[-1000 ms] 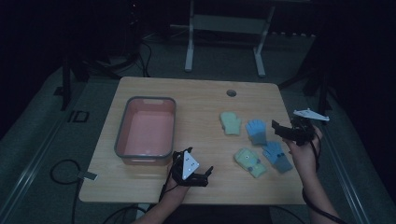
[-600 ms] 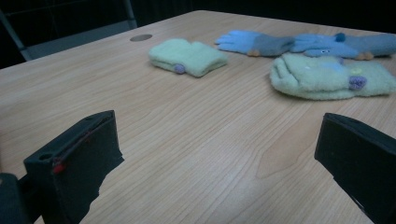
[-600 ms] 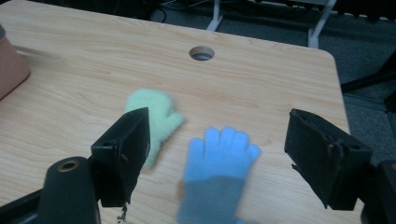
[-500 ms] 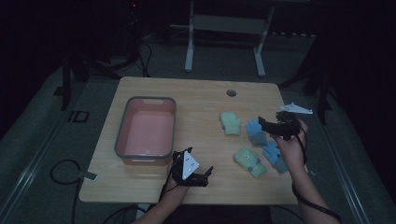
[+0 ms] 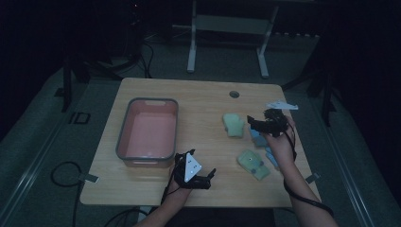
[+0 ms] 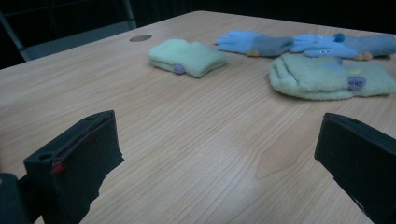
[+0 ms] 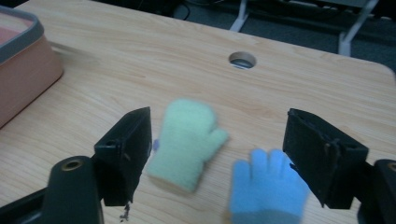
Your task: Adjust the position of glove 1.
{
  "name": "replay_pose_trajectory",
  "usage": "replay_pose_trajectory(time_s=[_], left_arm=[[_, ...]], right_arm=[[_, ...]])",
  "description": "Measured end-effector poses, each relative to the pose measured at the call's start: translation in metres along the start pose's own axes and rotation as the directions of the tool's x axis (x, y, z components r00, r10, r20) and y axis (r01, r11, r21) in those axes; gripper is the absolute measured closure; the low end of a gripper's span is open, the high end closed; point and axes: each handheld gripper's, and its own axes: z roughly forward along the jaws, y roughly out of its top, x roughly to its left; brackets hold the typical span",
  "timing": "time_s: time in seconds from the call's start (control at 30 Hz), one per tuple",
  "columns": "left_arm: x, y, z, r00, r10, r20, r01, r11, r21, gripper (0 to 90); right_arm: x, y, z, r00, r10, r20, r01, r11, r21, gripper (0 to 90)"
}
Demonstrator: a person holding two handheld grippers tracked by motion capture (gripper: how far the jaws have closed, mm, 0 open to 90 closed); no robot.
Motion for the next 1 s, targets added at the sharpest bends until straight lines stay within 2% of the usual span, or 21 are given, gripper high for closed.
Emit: replay_pose_trajectory(time_s=[0.17,0.2,0.3,0.37,0.53,0.7,0.87,1.0], left_arm=[[0.000,0.000,0.000,1.0000,-0.001,0.001,0.001,1.0000,-0.001,0.2],[0.000,0.000,0.000,1.0000,0.001,0.002,-0.001,1.0000,0.001,0.2],[0.000,0.000,0.000,1.0000,-0.002,0.004,0.002,1.0000,-0.002,0.2],[0.000,0.000,0.000,1.0000,0.000,0.004,0.000,1.0000,-0.002,0.2],[0.000,0.000,0.000,1.0000,0.000,0.006,0.000,1.0000,-0.002,0.2],[0.000,0.000,0.000,1.0000,-0.001,0.006,0.001,1.0000,-0.005,0.2],[0.000,0.000,0.000,1.0000,0.000,0.009,0.001,1.0000,-0.003,0.2],[0.000,0.000,0.000,1.0000,0.001,0.008,-0.001,1.0000,-0.003,0.2]], right_arm=[[0.006,0.002,0.011,0.9999,-0.002,-0.017,0.002,1.000,0.011,25.3],[0.010,0.004,0.019,0.9995,-0.001,-0.032,0.002,1.000,0.024,27.2],[0.014,0.004,0.026,0.9993,-0.009,-0.036,0.010,0.999,0.035,29.2],[0.017,0.006,0.036,0.9988,-0.013,-0.046,0.015,0.998,0.055,32.0],[0.021,0.006,0.052,0.9983,-0.009,-0.058,0.014,0.996,0.087,33.2],[0.022,0.006,0.068,0.9989,0.014,-0.045,-0.009,0.993,0.114,34.5],[0.024,0.007,0.080,0.9999,0.006,-0.016,-0.004,0.991,0.133,36.2],[0.023,0.007,0.088,0.9998,0.019,-0.003,-0.019,0.990,0.138,40.1]])
